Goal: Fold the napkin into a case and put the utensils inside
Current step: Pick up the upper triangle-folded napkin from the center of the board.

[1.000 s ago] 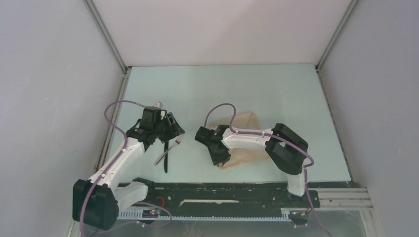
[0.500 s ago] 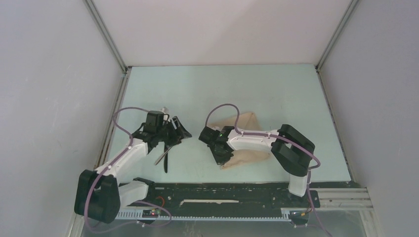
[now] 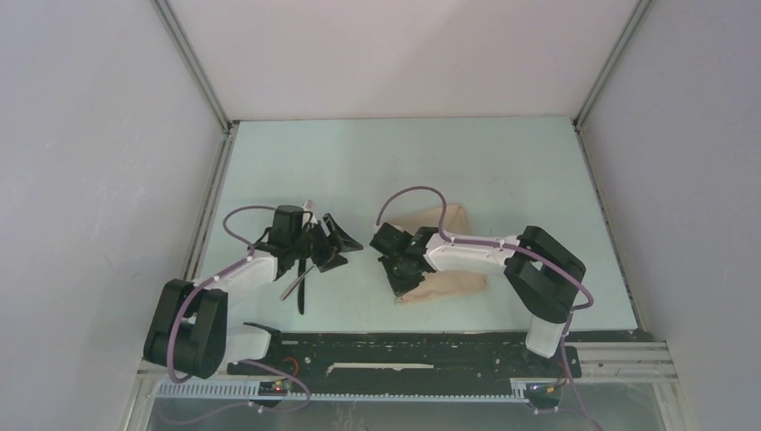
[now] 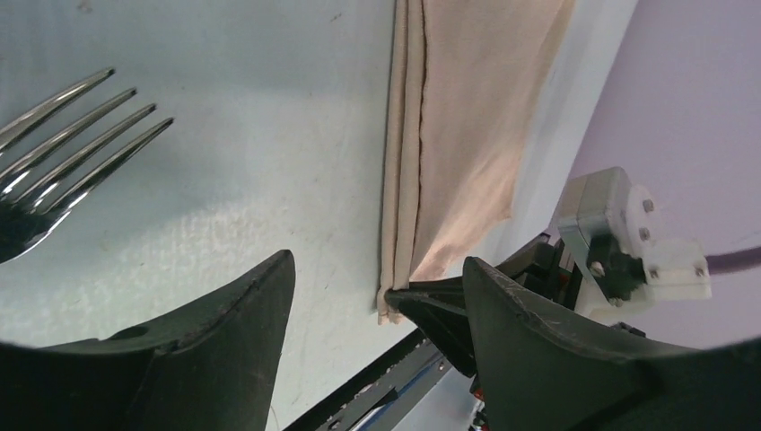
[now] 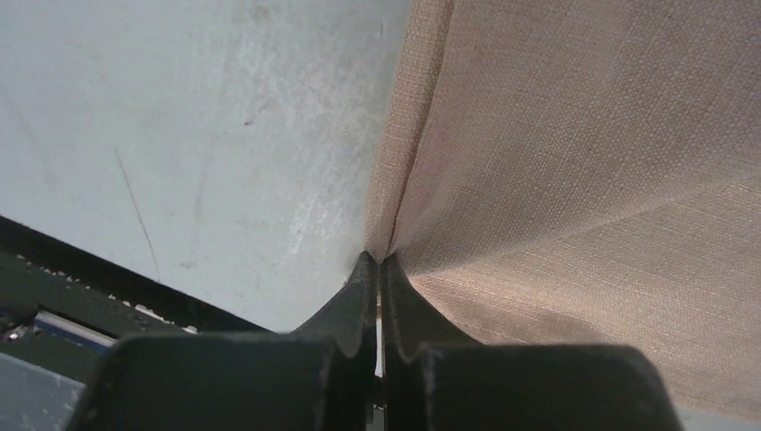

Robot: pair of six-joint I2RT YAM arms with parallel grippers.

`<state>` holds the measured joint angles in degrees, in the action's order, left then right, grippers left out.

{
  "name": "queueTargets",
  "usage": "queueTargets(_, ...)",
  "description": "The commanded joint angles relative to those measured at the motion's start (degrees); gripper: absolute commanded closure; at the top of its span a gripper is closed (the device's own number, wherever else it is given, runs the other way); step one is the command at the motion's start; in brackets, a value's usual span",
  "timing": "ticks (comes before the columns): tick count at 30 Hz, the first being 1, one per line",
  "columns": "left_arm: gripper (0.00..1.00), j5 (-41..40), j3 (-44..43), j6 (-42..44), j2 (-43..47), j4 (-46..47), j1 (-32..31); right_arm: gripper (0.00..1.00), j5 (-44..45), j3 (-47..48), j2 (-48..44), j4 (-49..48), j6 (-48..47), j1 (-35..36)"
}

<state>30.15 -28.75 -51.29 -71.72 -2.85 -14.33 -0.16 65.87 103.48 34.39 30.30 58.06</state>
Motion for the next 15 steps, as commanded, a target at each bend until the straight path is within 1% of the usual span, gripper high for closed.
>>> queueTargets(1, 0.26, 3.8, 0.6, -3.2, -3.2, 7.6, -0.9, 1.00, -1.5, -0.3, -4.9, -1.7, 0.2, -0.3)
queueTargets(9, 0.25, 5.1, 1.3, -10.8, -10.7, 19.9, -5.7, 1.00, -1.9, -1.5, -8.1, -1.2, 0.6, -0.6)
queueTargets(12, 0.25, 4.4, 1.0, -12.1, -12.4, 22.1, -6.2, 1.00, -1.9, -1.7, -7.8, -1.5, 0.4, -0.7)
queueTargets(15, 0.24, 3.8, 0.6, -12.1, -13.0, 22.2, -6.2, 1.00, -2.4, -1.7, -6.6, -2.0, 0.4, -1.0)
